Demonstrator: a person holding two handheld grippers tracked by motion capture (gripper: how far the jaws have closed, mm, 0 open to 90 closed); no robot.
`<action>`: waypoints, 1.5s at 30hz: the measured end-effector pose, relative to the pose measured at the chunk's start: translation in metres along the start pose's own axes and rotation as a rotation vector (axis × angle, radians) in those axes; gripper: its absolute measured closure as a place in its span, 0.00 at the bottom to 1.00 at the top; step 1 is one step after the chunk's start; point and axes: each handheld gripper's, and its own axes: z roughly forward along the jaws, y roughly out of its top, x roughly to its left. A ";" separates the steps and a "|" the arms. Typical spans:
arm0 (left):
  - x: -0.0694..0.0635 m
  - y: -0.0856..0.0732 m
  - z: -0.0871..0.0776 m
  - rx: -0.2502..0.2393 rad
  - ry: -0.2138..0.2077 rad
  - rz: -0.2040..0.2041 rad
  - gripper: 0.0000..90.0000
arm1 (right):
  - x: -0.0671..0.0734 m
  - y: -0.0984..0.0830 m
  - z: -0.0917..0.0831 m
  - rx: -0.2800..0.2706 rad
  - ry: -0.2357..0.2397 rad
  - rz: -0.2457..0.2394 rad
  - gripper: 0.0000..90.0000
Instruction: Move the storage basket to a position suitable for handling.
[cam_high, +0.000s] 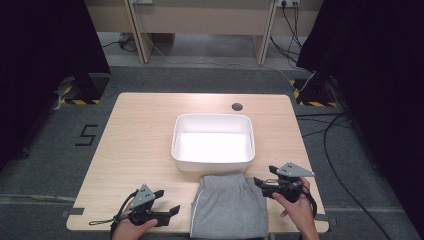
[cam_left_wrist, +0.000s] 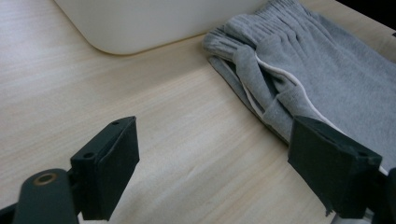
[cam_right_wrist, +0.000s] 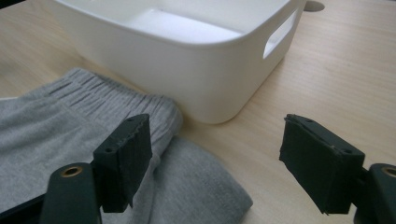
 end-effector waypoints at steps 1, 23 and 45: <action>-0.001 -0.001 0.000 0.003 -0.002 -0.004 0.18 | 0.000 -0.001 0.000 0.004 0.003 -0.003 0.27; -0.047 0.007 0.035 0.059 -0.148 0.043 0.17 | 0.026 -0.017 0.025 0.104 0.080 -0.068 0.24; -0.040 0.002 0.046 0.122 -0.154 0.094 0.51 | 0.042 -0.019 0.059 0.169 0.138 -0.102 0.52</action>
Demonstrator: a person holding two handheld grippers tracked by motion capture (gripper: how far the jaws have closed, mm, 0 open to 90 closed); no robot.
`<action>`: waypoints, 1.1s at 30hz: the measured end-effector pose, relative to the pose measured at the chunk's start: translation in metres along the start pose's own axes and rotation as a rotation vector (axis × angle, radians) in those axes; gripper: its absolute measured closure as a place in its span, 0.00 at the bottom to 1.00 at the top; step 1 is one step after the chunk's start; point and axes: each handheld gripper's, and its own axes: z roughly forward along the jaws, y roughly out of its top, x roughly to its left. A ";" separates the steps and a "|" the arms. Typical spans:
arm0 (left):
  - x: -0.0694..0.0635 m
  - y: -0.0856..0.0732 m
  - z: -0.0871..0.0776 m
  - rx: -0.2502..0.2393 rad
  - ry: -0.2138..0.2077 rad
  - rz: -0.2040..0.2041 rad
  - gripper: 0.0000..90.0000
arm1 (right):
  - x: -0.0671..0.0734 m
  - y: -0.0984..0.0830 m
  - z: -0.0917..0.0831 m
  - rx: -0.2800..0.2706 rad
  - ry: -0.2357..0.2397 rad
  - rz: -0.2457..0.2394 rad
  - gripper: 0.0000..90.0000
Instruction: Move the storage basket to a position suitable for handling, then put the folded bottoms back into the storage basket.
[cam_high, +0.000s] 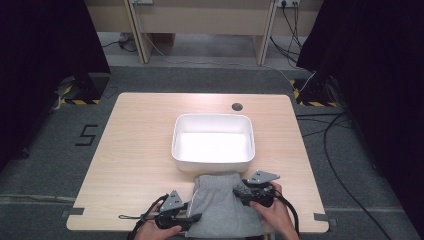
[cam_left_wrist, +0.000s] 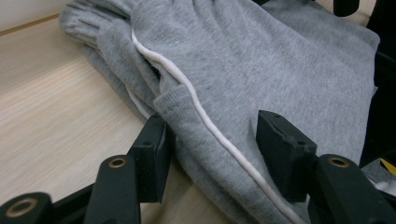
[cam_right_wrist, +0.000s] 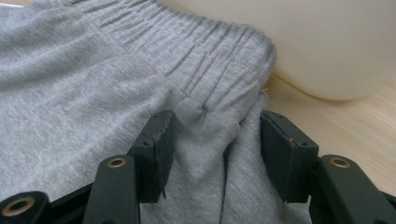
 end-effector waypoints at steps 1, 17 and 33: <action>0.002 -0.001 -0.003 0.006 0.007 -0.001 0.51 | 0.002 0.001 0.002 -0.002 0.006 0.003 0.52; 0.011 -0.008 -0.023 0.001 0.052 -0.056 0.38 | 0.006 0.010 0.004 -0.051 0.030 0.028 0.33; -0.004 -0.017 -0.023 0.003 0.074 -0.056 0.29 | 0.006 0.012 0.009 -0.024 0.014 0.004 0.19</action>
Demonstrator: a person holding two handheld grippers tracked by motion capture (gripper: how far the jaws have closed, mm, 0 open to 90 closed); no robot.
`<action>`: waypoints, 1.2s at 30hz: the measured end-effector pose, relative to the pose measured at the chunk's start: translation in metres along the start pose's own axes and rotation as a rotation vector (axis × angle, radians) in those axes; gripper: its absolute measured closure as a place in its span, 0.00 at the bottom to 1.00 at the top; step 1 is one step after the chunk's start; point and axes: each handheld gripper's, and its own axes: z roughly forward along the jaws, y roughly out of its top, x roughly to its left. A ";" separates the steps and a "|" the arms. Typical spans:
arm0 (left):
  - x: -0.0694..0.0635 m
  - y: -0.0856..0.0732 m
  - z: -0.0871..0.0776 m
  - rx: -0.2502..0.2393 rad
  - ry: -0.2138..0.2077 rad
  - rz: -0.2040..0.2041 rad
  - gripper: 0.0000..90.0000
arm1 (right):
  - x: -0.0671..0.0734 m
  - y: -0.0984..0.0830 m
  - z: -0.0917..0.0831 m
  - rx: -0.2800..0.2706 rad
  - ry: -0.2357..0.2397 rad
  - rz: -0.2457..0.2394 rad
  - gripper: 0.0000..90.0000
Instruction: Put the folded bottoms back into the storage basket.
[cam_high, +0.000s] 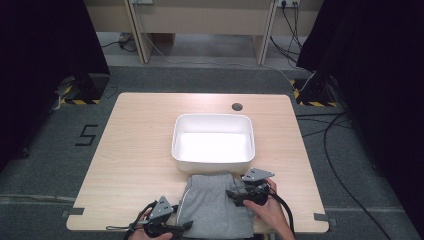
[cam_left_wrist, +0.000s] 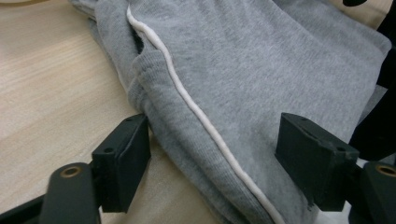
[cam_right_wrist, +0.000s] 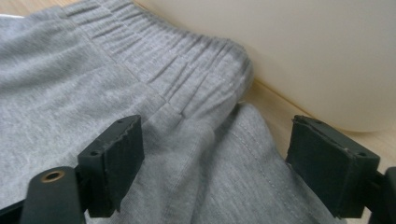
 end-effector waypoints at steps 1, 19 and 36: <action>0.000 0.000 0.000 -0.003 0.001 -0.001 0.29 | -0.001 0.000 0.000 -0.003 -0.001 0.001 0.18; -0.003 -0.005 0.000 -0.023 -0.061 0.022 0.60 | 0.000 -0.002 0.012 0.011 0.076 -0.026 0.44; -0.005 -0.004 -0.004 -0.029 -0.103 0.054 0.79 | 0.013 -0.001 0.005 -0.046 0.103 -0.089 0.86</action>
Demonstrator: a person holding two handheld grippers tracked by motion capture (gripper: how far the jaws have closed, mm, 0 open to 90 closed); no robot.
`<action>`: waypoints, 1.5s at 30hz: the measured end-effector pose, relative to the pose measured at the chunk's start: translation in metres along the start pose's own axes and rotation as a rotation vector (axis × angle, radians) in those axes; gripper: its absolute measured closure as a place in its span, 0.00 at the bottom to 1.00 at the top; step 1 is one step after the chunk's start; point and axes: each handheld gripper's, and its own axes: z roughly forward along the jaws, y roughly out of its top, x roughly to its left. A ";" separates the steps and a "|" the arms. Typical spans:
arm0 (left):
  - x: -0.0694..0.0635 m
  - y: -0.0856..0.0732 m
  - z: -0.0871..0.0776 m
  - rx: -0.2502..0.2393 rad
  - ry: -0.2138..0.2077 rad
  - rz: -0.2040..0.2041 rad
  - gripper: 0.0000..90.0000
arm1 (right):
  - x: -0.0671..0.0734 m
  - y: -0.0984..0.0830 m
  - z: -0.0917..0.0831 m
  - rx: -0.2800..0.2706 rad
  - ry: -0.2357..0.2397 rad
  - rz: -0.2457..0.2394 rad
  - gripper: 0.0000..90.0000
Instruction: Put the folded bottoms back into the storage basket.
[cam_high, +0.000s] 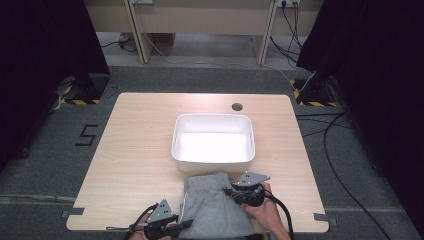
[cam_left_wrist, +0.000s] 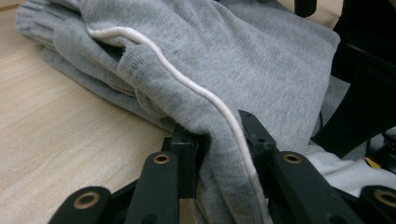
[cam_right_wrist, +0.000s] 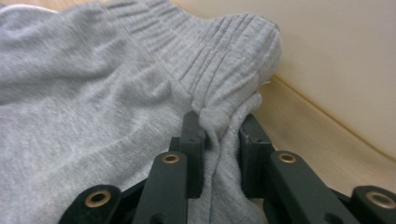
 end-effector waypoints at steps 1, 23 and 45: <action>-0.001 0.000 -0.001 0.001 0.000 0.006 0.79 | 0.001 0.001 -0.002 -0.010 0.002 -0.004 0.86; -0.028 0.026 -0.039 -0.082 -0.034 0.062 0.80 | 0.033 0.035 -0.050 -0.127 -0.007 -0.103 0.88; -0.020 0.084 -0.068 -0.150 0.006 0.134 0.80 | 0.024 0.098 -0.080 -0.178 -0.039 -0.197 0.88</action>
